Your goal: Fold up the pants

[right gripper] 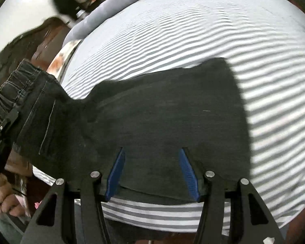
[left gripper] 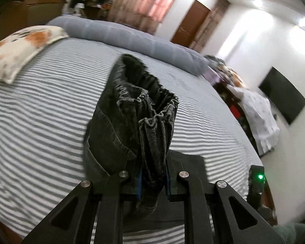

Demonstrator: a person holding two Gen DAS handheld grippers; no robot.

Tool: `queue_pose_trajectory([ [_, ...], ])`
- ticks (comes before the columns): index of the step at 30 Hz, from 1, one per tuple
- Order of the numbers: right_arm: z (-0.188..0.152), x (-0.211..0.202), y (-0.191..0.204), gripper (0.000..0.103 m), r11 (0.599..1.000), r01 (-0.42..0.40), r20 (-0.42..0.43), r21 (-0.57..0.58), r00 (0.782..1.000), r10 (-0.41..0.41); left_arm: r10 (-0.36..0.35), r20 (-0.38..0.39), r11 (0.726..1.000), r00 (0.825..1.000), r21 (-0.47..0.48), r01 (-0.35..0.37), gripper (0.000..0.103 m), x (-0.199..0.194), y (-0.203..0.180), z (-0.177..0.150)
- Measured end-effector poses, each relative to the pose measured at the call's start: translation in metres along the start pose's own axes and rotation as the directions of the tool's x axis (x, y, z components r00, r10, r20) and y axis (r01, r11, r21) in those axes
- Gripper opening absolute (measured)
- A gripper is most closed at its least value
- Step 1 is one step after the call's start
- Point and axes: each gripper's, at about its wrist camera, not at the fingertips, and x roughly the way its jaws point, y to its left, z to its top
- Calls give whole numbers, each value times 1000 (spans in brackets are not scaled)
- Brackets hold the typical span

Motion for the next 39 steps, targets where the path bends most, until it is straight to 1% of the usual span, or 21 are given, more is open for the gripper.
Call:
queue_pose_trajectory([
  [1, 0, -6, -11, 55, 1000, -9, 5, 25, 1000, 9, -15, -16, 1000, 1000, 7, 15, 16, 8, -10, -1],
  [4, 2, -23, -37, 55, 998, -28, 29, 65, 999, 26, -31, -69, 998, 997, 50, 34, 16, 37, -45, -12],
  [7, 4, -33, -54, 55, 995, -46, 51, 91, 998, 41, -36, -119, 996, 992, 76, 45, 16, 65, -71, -27],
  [9, 5, -36, -66, 55, 991, -63, 59, 118, 997, 57, -25, -149, 994, 989, 103, 41, 16, 82, -89, -40],
  [11, 5, -37, -76, 55, 988, -69, 58, 136, 996, 62, 6, -192, 988, 981, 155, 24, 16, 102, -106, -57],
  [14, 5, -40, -82, 55, 986, -87, 68, 139, 995, 78, 60, -221, 975, 973, 223, -10, 16, 119, -122, -75],
  [18, 13, -40, -97, 55, 979, -121, 70, 165, 991, 110, 115, -243, 969, 963, 241, -55, 16, 142, -131, -85],
  [20, 14, -36, -102, 55, 974, -140, 68, 178, 989, 130, 142, -244, 960, 959, 269, -73, 18, 150, -136, -90],
  [21, 14, -36, -105, 55, 971, -149, 66, 186, 988, 139, 160, -251, 953, 955, 291, -84, 18, 155, -140, -94],
  [23, 14, -35, -111, 55, 966, -164, 67, 200, 986, 153, 173, -274, 948, 946, 306, -85, 21, 162, -140, -99],
  [24, 16, -35, -112, 55, 965, -167, 70, 204, 985, 156, 176, -285, 947, 942, 311, -83, 22, 164, -139, -102],
  [26, 18, -35, -115, 55, 963, -169, 75, 210, 985, 156, 163, -291, 949, 943, 309, -69, 29, 164, -140, -106],
  [30, 24, -34, -116, 55, 961, -186, 78, 204, 982, 173, 133, -296, 954, 946, 296, -41, 33, 158, -141, -107],
  [32, 27, -33, -110, 55, 963, -200, 81, 181, 979, 188, 99, -309, 963, 946, 269, -13, 34, 151, -137, -106],
  [34, 33, -30, -99, 55, 969, -207, 74, 137, 977, 198, 82, -305, 965, 949, 261, 0, 34, 143, -135, -103],
  [37, 41, -27, -80, 53, 971, -226, 59, 80, 973, 221, 79, -283, 967, 956, 253, -5, 36, 132, -131, -96],
  [39, 47, -21, -70, 49, 972, -225, 42, 68, 974, 223, 103, -263, 968, 959, 249, -36, 37, 124, -122, -91],
])
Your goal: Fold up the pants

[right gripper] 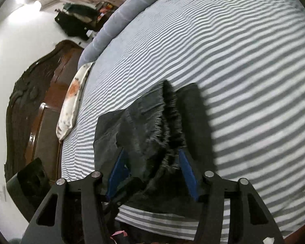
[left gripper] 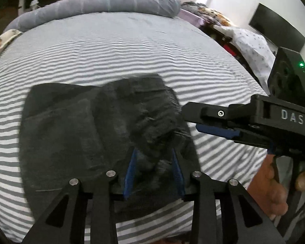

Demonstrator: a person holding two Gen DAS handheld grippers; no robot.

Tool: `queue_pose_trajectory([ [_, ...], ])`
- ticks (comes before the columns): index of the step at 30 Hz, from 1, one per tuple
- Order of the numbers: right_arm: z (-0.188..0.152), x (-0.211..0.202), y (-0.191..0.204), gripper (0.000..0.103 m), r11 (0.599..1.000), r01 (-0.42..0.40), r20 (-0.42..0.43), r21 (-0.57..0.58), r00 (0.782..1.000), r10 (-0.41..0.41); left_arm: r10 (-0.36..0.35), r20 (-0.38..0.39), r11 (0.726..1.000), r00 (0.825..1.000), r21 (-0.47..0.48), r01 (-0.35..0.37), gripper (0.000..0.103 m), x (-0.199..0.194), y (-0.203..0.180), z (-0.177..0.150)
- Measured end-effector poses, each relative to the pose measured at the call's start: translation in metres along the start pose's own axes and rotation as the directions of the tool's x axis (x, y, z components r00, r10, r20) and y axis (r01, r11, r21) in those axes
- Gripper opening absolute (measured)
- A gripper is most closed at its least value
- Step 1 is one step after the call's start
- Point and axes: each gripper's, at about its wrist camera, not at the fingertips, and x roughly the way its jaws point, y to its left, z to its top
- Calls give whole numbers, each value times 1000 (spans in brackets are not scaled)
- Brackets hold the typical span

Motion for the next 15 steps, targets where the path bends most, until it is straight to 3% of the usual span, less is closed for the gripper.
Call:
queue_pose_trajectory([
  [5, 8, 29, 6, 40, 999, 50, -62, 19, 997, -49, 128, 22, 991, 992, -46, -127, 41, -11, 40, 0],
  [7, 7, 39, 6, 32, 997, 76, -72, 10, 995, -75, 160, 17, 985, 987, -72, -158, 41, -13, 56, -2],
  [8, 6, 41, 7, 19, 996, 93, -73, 9, 993, -92, 188, 9, 978, 982, -91, -186, 41, -14, 67, -4],
  [9, 6, 44, 8, 14, 994, 110, -71, -1, 991, -110, 199, 5, 975, 980, -101, -197, 41, -13, 71, -6],
  [15, -9, 11, 33, 10, 974, 193, 22, -121, 981, -192, 238, 0, 956, 971, -176, -234, 41, -20, 107, -15],
])
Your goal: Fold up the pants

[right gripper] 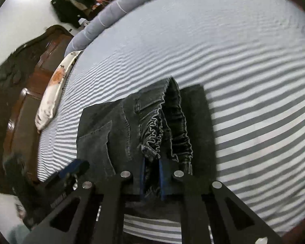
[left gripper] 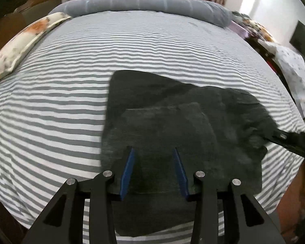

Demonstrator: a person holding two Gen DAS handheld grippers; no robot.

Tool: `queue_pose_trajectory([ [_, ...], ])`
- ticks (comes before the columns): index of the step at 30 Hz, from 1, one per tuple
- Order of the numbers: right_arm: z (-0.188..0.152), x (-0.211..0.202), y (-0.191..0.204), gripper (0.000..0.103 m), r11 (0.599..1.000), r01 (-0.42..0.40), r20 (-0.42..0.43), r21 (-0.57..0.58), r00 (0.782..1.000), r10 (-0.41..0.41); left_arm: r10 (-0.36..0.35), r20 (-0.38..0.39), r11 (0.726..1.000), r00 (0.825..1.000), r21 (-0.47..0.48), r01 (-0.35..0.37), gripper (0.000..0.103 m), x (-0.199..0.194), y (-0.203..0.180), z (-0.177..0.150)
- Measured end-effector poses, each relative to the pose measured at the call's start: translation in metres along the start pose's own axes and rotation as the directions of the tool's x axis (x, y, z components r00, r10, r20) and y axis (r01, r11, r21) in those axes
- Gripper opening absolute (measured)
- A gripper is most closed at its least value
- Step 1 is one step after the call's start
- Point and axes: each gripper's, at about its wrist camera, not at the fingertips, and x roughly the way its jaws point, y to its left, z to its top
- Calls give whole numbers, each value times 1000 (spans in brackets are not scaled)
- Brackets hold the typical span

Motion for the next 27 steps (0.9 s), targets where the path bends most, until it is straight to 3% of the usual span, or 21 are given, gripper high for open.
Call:
queue_pose_trajectory([
  [5, -14, -16, 5, 9, 992, 98, 30, -82, 995, -96, 0, -16, 1000, 1000, -14, 0, 43, 6, 13, -2],
  [11, -22, 20, -10, 10, 984, 168, -62, -62, 983, -172, 88, -60, 990, 994, 117, -80, 44, 27, 1, -14],
  [14, -18, 23, -17, 12, 989, 147, -91, -27, 985, -149, 111, -60, 982, 992, 158, -101, 44, 27, -4, -12],
  [17, -12, 12, -18, 26, 994, 113, -95, -8, 989, -113, 83, -38, 990, 996, 116, -79, 44, 20, 1, -1],
  [22, 13, -21, 2, 27, 990, 122, 41, -75, 992, -119, 96, 29, 991, 995, 89, -98, 45, 12, 4, 31],
  [27, 43, 1, 31, 27, 980, 121, 46, -160, 992, -115, 114, -11, 990, 993, 83, -113, 45, 33, 3, 60],
])
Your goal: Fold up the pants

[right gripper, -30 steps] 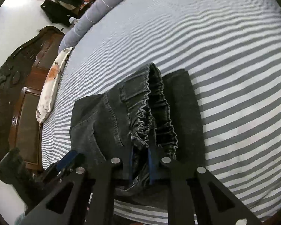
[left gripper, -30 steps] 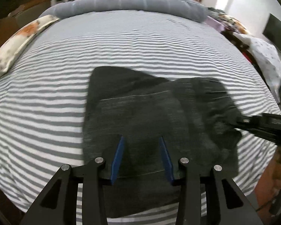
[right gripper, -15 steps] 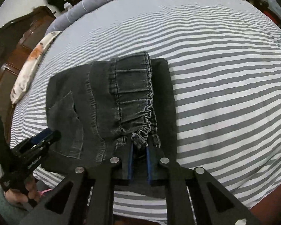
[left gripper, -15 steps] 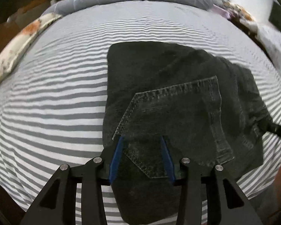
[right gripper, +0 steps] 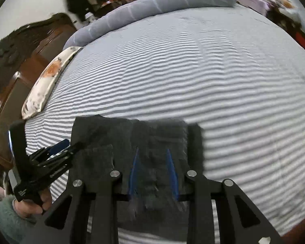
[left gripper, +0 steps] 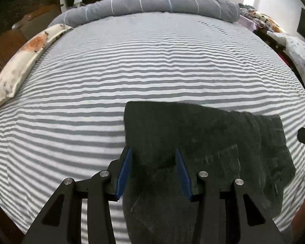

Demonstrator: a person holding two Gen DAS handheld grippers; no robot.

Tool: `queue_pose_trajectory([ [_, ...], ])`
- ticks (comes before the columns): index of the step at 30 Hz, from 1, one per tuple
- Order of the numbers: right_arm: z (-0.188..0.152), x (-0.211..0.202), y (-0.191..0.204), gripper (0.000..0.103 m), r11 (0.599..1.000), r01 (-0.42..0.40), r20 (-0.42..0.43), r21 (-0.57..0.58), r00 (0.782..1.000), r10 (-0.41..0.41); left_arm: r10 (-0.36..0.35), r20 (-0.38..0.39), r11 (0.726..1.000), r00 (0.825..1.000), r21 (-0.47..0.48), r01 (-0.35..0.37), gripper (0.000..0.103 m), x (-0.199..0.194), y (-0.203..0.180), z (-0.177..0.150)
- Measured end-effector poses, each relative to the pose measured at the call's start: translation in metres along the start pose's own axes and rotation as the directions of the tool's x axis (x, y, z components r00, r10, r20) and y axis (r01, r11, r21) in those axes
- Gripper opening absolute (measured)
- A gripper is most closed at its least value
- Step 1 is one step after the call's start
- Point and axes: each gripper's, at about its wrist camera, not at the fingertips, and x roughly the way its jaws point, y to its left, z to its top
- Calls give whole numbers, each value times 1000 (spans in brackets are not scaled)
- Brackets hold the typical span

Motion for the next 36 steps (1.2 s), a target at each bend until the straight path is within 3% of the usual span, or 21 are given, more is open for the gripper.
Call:
queue_pose_trajectory([
  [6, 14, 53, 4, 26, 998, 50, -96, -29, 994, -52, 18, -43, 999, 999, 43, -16, 46, 27, -1, 14],
  [9, 9, 73, -6, 23, 996, 84, -135, -26, 987, -86, -9, -90, 1000, 996, 29, 12, 48, 42, 3, 15],
  [13, 7, 78, -12, 23, 998, 59, -140, -8, 988, -59, -33, -106, 999, 994, 12, 35, 49, 50, 7, 15],
  [19, 2, 60, -5, 26, 997, 58, -142, -40, 988, -64, -16, -83, 999, 996, 46, 20, 49, 30, 5, 3],
  [25, -35, 29, -6, 27, 996, 54, -146, -66, 987, -63, -66, -60, 997, 996, 32, 68, 49, -3, 14, -34],
  [29, -55, 16, -6, 29, 995, 66, -136, -74, 988, -76, -60, -69, 998, 996, 31, 62, 49, -15, 12, -63],
  [36, -75, 19, -15, 31, 997, 71, -135, -13, 988, -72, -41, -46, 998, 998, 55, 44, 49, -20, 5, -92],
])
